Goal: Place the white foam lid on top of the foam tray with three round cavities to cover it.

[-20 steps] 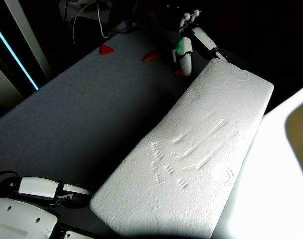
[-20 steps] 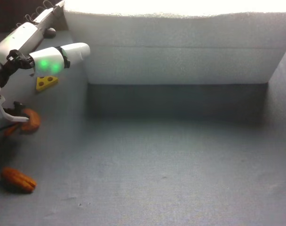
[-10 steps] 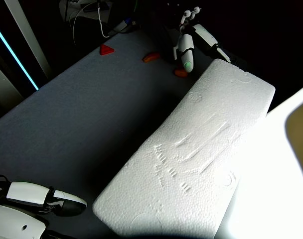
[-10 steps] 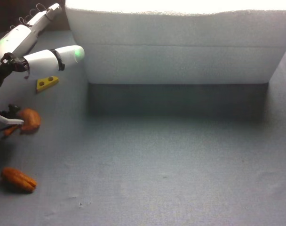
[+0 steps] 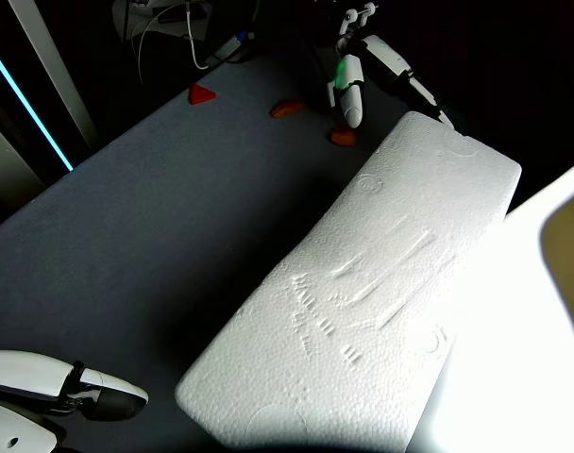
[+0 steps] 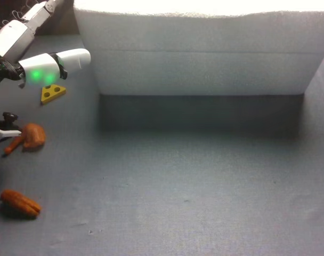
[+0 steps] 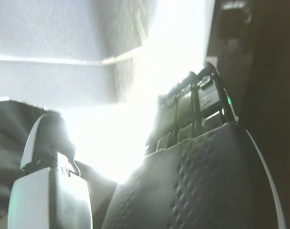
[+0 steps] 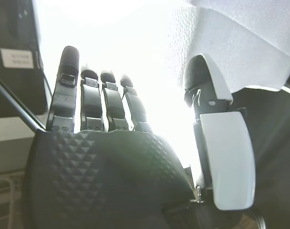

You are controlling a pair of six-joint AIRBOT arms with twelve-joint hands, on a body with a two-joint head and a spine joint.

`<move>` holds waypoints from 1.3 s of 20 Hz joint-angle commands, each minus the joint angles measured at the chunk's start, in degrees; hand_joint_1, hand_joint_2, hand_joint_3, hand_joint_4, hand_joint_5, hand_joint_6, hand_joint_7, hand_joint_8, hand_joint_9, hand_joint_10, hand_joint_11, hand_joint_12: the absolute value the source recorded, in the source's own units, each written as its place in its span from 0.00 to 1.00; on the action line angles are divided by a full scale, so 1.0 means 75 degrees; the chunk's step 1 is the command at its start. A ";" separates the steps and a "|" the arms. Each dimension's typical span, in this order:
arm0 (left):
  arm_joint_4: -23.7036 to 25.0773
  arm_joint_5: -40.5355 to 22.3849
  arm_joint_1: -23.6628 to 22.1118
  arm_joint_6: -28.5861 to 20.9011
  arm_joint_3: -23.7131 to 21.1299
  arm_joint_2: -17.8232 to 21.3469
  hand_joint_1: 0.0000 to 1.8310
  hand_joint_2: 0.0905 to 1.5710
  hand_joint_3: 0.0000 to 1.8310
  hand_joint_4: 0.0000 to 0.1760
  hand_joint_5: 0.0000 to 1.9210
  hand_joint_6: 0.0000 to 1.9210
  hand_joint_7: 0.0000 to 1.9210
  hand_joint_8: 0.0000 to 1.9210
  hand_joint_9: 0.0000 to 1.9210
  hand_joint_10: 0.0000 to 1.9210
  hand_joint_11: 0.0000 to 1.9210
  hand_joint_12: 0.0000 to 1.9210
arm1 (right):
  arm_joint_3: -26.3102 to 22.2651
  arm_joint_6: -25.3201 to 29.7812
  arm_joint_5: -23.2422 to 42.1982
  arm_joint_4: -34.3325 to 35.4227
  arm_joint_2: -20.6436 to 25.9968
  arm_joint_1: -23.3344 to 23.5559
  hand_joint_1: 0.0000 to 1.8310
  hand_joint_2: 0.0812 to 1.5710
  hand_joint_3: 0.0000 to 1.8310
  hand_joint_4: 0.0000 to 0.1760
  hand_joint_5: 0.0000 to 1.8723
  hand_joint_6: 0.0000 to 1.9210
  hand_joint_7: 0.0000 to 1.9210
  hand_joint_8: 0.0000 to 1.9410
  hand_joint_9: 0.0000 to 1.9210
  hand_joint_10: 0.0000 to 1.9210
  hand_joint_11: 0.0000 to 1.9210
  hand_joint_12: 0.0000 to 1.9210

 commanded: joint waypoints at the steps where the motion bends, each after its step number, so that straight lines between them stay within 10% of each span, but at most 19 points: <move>1: 0.0086 -0.1095 -0.0086 -0.0017 0.0008 0.0100 0.31 0.70 0.00 0.00 0.01 0.00 0.00 0.00 0.00 0.00 0.00 0.00 | 0.0037 0.0008 0.0985 -0.0037 0.0140 0.0016 0.33 0.77 0.00 0.00 0.00 0.00 0.00 0.00 0.00 0.00 0.00 0.23; 7: 0.0361 -0.1108 -0.0205 -0.0030 -0.0059 0.0085 0.31 0.69 0.00 0.00 0.02 0.00 0.00 0.00 0.00 0.00 0.00 0.00 | 0.0026 0.0008 0.0990 -0.0038 0.0135 0.0016 0.34 0.78 0.00 0.00 0.00 0.00 0.00 0.00 0.00 0.00 0.00 0.01; 15: 0.0390 -0.0916 -0.0033 -0.0091 -0.0037 -0.0015 0.26 0.70 0.00 0.04 0.02 0.00 0.00 0.00 0.00 0.00 0.00 0.00 | 0.0015 0.0009 0.0990 -0.0025 0.0135 0.0017 0.32 0.79 0.00 0.03 0.00 0.00 0.00 0.00 0.00 0.00 0.00 0.00; 18: 0.0322 -0.0855 0.0071 -0.0094 -0.0028 -0.0046 0.26 0.70 0.00 0.25 0.02 0.00 0.00 0.00 0.00 0.00 0.01 0.01 | 0.0013 0.0009 0.0992 0.0001 0.0137 0.0017 0.30 0.79 0.00 0.00 0.00 0.00 0.00 0.00 0.00 0.00 0.00 0.00; 26: 0.0167 -0.0825 0.0234 -0.0098 -0.0008 -0.0081 0.25 0.71 0.00 0.14 0.02 0.00 0.00 0.00 0.00 0.00 0.00 0.22 | -0.0010 0.0009 0.1029 0.0024 0.0157 0.0001 0.31 0.78 0.00 0.00 0.00 0.00 0.00 0.00 0.00 0.00 0.00 0.12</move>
